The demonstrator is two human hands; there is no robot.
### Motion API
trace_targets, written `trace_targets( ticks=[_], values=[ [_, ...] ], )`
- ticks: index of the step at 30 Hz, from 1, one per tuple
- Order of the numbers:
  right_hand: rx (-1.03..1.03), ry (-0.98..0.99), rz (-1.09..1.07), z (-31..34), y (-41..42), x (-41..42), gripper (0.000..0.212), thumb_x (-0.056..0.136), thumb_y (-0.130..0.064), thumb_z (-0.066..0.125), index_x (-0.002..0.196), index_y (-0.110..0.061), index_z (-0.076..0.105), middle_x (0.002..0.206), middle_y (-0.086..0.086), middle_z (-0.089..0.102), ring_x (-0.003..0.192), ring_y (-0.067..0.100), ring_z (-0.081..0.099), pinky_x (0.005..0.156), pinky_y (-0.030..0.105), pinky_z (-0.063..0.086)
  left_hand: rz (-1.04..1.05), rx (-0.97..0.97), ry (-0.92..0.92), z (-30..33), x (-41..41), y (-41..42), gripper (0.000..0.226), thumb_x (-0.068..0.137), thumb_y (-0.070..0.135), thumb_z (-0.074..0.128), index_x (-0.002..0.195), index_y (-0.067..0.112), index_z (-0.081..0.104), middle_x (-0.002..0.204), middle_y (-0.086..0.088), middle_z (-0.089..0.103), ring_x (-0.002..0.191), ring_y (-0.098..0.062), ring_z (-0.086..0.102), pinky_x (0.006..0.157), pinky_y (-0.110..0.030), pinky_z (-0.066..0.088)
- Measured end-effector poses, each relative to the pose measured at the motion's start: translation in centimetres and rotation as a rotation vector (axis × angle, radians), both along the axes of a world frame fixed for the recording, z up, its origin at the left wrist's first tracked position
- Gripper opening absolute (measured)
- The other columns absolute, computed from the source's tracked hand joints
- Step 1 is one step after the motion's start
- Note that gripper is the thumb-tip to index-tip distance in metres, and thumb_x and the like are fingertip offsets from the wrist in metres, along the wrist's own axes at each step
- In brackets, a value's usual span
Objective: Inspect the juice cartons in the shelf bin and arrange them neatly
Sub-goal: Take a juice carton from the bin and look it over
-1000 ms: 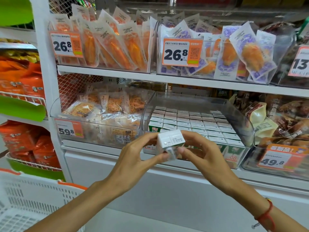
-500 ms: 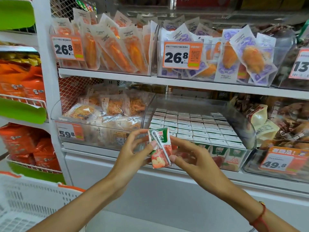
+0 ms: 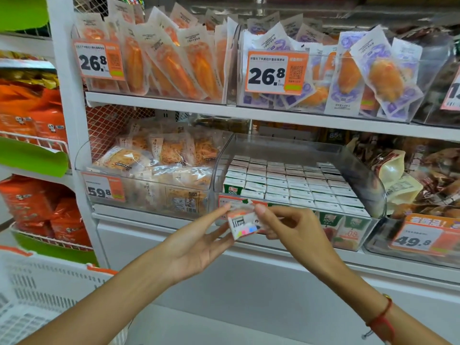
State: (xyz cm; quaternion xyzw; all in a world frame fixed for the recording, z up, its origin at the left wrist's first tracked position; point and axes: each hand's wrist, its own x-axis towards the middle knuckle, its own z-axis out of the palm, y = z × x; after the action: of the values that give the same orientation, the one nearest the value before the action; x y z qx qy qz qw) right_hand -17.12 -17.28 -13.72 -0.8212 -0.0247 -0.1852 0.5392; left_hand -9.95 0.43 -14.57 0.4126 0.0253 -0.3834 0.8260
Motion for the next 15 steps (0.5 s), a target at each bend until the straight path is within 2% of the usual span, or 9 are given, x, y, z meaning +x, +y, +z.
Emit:
trace_targets(
  ticks=[3,9,12,15],
  values=[
    [0.108,0.119,-0.027,-0.16,-0.21,0.43,0.037,0.073,-0.064,0.060,0.078,-0.032,0.078,0.078,-0.007,0.076,0.075,0.011,0.073,0.069,0.024,0.060,-0.078,0.023,0.113,0.09,0.16,0.38,0.054,0.073,0.017,0.079,0.125,0.011,0.065,0.122,-0.022,0.065,0.092,-0.026,0.071,0.069,-0.032,0.062],
    [0.208,0.267,-0.024,-0.57,-0.03,0.69,0.035,0.076,-0.059,0.063,0.071,-0.028,0.078,0.073,0.005,0.074,0.067,0.018,0.072,0.061,0.021,0.058,-0.052,0.082,0.123,-0.27,0.10,0.53,0.053,0.072,0.016,0.080,0.122,0.007,0.066,0.115,-0.024,0.068,0.092,-0.026,0.072,0.068,-0.033,0.062],
    [0.224,0.298,0.014,-0.48,0.05,0.50,0.036,0.082,-0.057,0.060,0.084,-0.026,0.077,0.078,0.007,0.075,0.073,0.020,0.073,0.065,0.021,0.058,-0.010,0.060,0.089,-0.32,0.13,0.43,0.058,0.068,0.013,0.080,0.124,0.008,0.064,0.113,-0.023,0.069,0.092,-0.026,0.073,0.070,-0.033,0.062],
    [0.309,0.329,0.140,-0.56,0.17,0.34,0.036,0.086,-0.051,0.058,0.111,-0.029,0.072,0.097,0.006,0.076,0.085,0.023,0.074,0.074,0.023,0.058,0.102,0.045,-0.134,-0.76,-0.05,-0.08,0.073,0.063,0.009,0.080,0.131,0.019,0.055,0.110,-0.017,0.072,0.097,-0.025,0.073,0.079,-0.032,0.060]
  ],
)
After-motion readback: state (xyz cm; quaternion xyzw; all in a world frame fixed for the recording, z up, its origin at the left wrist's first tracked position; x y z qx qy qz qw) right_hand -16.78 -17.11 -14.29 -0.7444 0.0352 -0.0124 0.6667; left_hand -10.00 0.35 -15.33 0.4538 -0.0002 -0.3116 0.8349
